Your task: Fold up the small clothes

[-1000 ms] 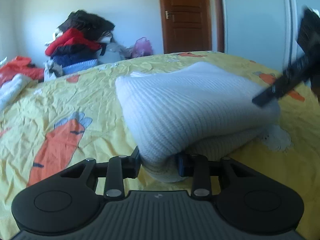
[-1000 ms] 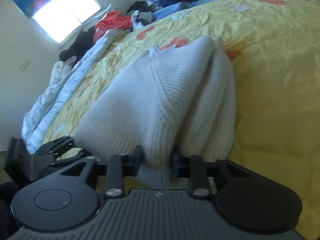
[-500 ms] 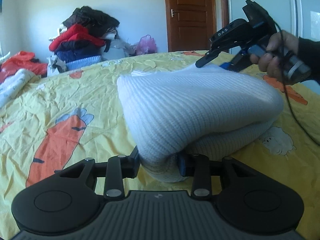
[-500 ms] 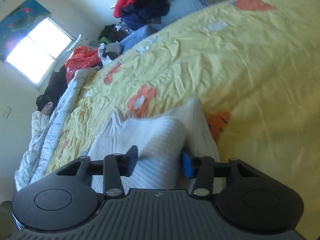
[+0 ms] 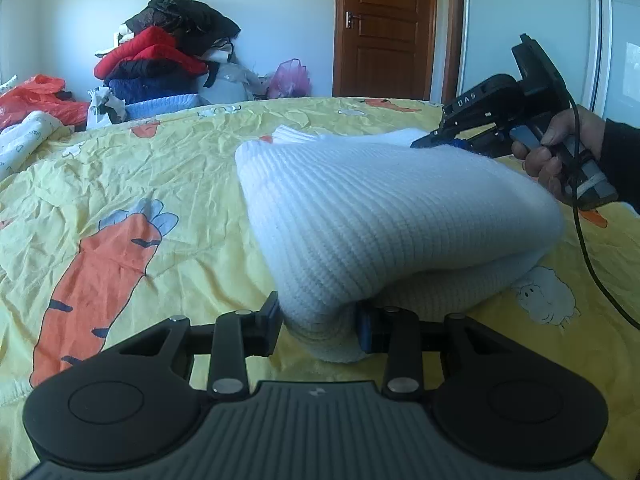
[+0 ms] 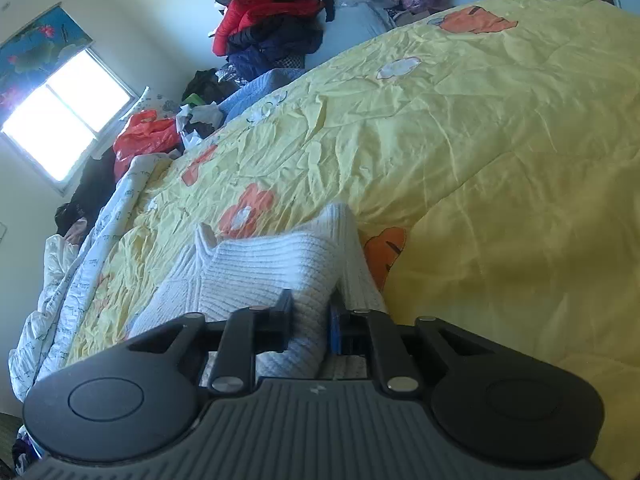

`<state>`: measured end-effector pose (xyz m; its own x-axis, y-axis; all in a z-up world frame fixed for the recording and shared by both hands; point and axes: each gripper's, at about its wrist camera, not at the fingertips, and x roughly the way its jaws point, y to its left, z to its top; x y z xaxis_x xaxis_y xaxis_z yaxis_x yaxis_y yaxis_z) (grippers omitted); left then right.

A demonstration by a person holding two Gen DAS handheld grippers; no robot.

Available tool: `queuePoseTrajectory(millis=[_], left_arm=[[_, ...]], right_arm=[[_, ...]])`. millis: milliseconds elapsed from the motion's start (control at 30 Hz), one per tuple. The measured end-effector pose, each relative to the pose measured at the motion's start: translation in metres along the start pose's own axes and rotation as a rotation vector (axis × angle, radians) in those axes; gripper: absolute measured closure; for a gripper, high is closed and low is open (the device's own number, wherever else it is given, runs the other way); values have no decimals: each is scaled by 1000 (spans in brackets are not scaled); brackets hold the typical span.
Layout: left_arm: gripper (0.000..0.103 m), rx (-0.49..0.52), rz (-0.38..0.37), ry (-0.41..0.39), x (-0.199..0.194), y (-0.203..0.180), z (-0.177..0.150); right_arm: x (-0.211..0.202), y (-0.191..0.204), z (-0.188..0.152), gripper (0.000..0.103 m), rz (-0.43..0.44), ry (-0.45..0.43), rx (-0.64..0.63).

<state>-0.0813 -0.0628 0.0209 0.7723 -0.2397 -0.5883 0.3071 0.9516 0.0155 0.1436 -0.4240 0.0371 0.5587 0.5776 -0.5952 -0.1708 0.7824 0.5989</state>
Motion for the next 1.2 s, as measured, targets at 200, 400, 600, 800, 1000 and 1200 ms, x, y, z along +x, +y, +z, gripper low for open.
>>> queuePoseTrajectory(millis=[200,400,600,800,1000,1200], left_arm=[[67,-8,-2,0,0,1,-1],[67,0,-1,-5,-2,0,-1],[65,12,-81,30,-22,14,-1],[36,-129,-66,11,-62,84,1],[33,-616,-203,-13,-11,149,28],[33,-701,-362,124,92,134,64]], right_arm=[[-24,12,2,35,12,-58,11],[-49,12,2,31,20,-131,33],[-57,-1,-8,29,-20,-113,46],[-70,-20,-32,23,-32,-106,59],[-48,-33,-40,22,35,-42,149],[-23,-19,-33,10,38,1,116]])
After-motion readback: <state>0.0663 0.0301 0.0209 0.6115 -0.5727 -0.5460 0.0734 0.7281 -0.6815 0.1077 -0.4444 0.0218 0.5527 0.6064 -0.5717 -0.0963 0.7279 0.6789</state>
